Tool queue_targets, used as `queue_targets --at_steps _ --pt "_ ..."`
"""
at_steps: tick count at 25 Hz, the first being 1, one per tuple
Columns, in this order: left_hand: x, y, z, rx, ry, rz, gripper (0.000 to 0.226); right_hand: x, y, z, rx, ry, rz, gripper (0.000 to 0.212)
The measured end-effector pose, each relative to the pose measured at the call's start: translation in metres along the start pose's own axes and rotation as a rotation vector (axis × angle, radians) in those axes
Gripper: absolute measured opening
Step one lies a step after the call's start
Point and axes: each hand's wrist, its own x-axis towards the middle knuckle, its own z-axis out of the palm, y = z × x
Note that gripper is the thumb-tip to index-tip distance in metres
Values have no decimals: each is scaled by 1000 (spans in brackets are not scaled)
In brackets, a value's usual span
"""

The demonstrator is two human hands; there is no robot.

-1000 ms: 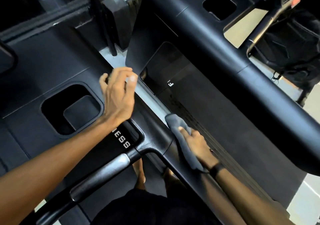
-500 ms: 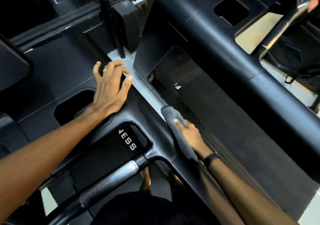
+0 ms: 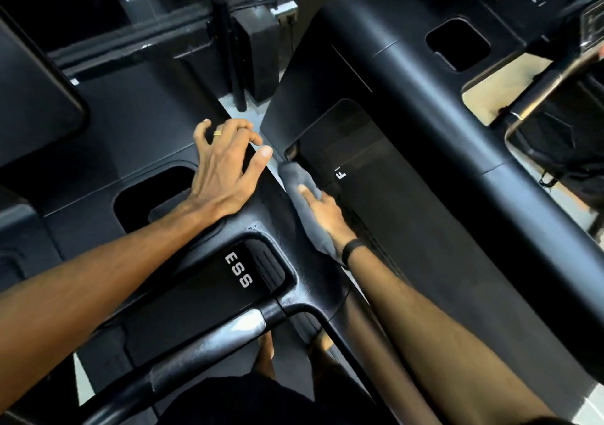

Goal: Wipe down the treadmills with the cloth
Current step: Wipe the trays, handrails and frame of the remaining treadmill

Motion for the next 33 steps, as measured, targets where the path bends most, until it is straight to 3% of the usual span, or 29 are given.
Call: queue_targets --at_steps 3,5,7,9,10,13,15,17,19,21,23,25,27,29,31,33 --pt "-1 -4 -1 -25 24 -24 49 -45 46 -19 -21 59 153 76" --pt "-1 -1 0 -40 33 -26 50 -92 55 -21 -296 231 144 67" --pt "0 -1 1 -50 41 -24 49 -125 32 5 -610 465 -53 64" --pt "-1 -3 0 -78 64 -30 47 -116 -6 37 -653 570 -264 63" --pt "-1 -2 -1 -72 69 -33 47 -95 -24 42 -583 543 -302 61" --pt "0 0 -3 -55 35 -35 46 -12 -37 23 -165 225 -232 62" --pt "-2 0 -2 -60 44 -34 45 -1 -6 5 -3 95 -93 90" --pt "-2 0 -1 -70 57 -46 44 -31 31 -10 12 90 68 101" --pt "-1 0 0 -63 68 -67 45 -73 52 -22 -166 222 86 73" --pt "-3 1 2 -49 79 -80 46 -115 48 -8 -485 407 -71 63" --pt "-3 2 0 -38 95 -90 44 -118 16 18 -588 469 -295 64" --pt "-4 2 -1 -30 84 -100 45 -77 -16 22 -435 349 -318 57" --pt "-2 3 0 -7 58 -100 46 -15 -24 13 -126 150 -237 46" --pt "0 2 -2 -6 57 -112 48 19 -13 5 79 21 -129 53" --pt "0 1 -2 -22 67 -122 47 7 9 -1 81 3 -7 81" --pt "-1 1 0 -52 84 -124 47 -29 30 -16 -27 55 71 69"
